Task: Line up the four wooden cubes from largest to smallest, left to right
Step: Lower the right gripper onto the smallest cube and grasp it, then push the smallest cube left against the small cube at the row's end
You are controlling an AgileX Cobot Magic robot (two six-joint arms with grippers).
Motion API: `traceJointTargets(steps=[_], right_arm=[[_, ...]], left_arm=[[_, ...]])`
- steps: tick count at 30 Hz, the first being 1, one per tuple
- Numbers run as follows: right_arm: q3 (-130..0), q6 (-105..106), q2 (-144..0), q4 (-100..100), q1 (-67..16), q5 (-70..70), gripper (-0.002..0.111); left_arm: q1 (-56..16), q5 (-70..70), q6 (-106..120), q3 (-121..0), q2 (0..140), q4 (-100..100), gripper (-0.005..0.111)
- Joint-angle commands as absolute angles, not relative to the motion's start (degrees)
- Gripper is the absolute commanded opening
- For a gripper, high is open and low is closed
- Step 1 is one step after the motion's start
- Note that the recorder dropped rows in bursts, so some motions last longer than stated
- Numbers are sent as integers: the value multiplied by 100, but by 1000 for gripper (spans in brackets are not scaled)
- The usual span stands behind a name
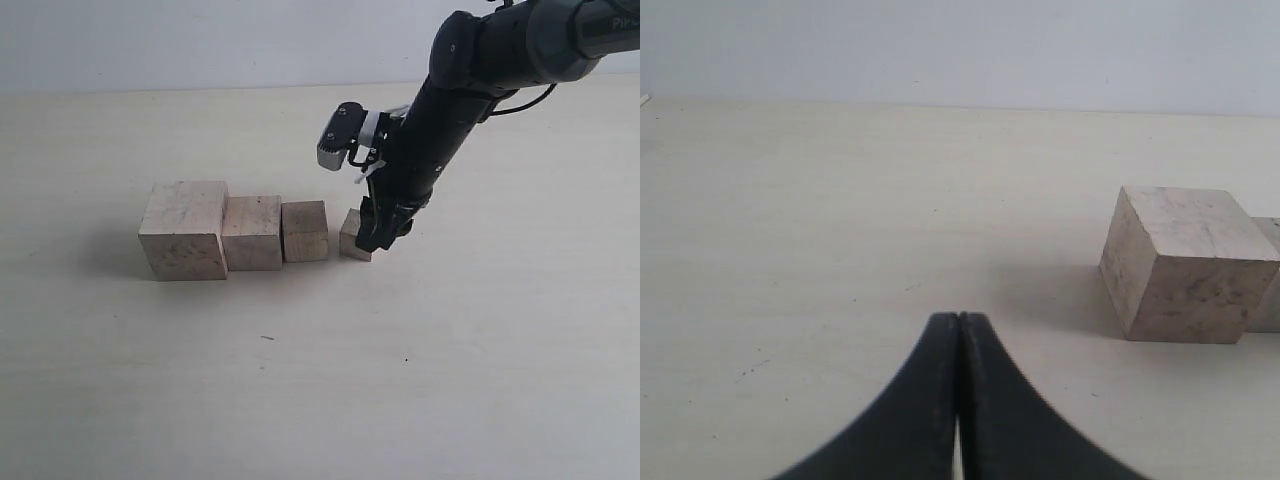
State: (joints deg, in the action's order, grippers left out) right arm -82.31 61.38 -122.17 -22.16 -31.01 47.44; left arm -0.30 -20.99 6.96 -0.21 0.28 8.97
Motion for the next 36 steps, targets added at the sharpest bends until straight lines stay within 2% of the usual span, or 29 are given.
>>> traceJointTargets(steps=[1, 15, 36], right_arm=[[-8211, 6850, -12210, -2213, -3100, 4504, 0], [-8211, 9103, -12210, -3249, -3100, 4528, 0], [-8211, 8856, -12592, -3608, -3100, 4538, 1]], left_arm=[[-58, -2032, 703, 0, 0, 887, 0], [-58, -2032, 703, 0, 0, 887, 0], [-58, -2032, 703, 0, 0, 887, 0]])
